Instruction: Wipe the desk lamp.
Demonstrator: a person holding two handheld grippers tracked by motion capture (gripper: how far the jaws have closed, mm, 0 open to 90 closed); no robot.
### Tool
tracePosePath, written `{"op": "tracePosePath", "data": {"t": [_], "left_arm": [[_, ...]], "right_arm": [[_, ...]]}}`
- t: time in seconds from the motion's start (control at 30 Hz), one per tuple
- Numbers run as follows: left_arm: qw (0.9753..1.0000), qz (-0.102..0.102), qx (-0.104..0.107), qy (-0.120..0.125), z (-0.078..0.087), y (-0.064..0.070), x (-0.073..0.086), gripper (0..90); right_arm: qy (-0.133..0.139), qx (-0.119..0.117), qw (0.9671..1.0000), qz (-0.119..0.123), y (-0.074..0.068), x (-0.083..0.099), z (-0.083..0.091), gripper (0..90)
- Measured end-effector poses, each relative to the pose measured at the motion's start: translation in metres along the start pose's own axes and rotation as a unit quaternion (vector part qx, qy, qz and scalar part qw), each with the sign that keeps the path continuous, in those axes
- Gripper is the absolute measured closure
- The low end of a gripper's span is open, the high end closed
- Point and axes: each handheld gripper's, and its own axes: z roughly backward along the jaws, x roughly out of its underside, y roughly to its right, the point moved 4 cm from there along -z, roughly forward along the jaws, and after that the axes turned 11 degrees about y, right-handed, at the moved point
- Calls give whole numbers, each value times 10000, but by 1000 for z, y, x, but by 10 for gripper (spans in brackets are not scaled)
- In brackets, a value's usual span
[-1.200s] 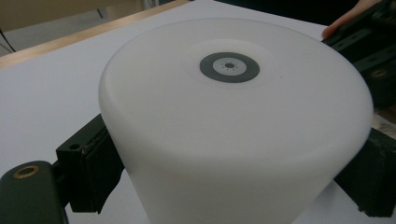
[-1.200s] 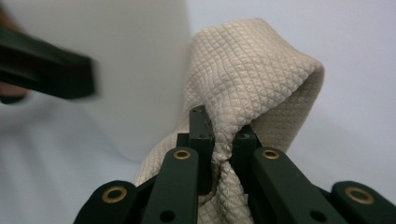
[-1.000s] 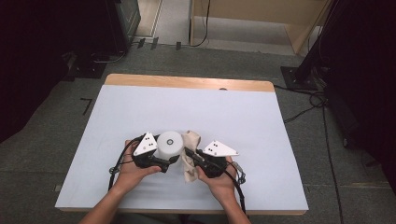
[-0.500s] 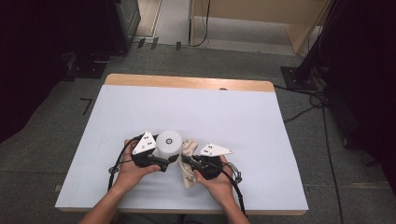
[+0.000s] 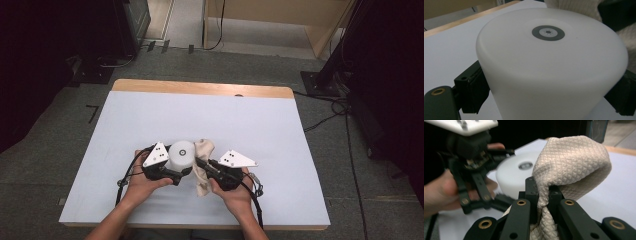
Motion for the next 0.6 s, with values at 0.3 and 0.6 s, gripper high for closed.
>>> {"op": "tracePosePath", "data": {"t": [0.3,0.6], "left_arm": [[10000,2,60,20,0,-1,0,83],[9999,107,54,8,-2,-1,1,76]], "right_arm": [[-735,283,9952,-589,24,40,-16,838],[-801,379,9935,-716,24,42,-17,837]]}}
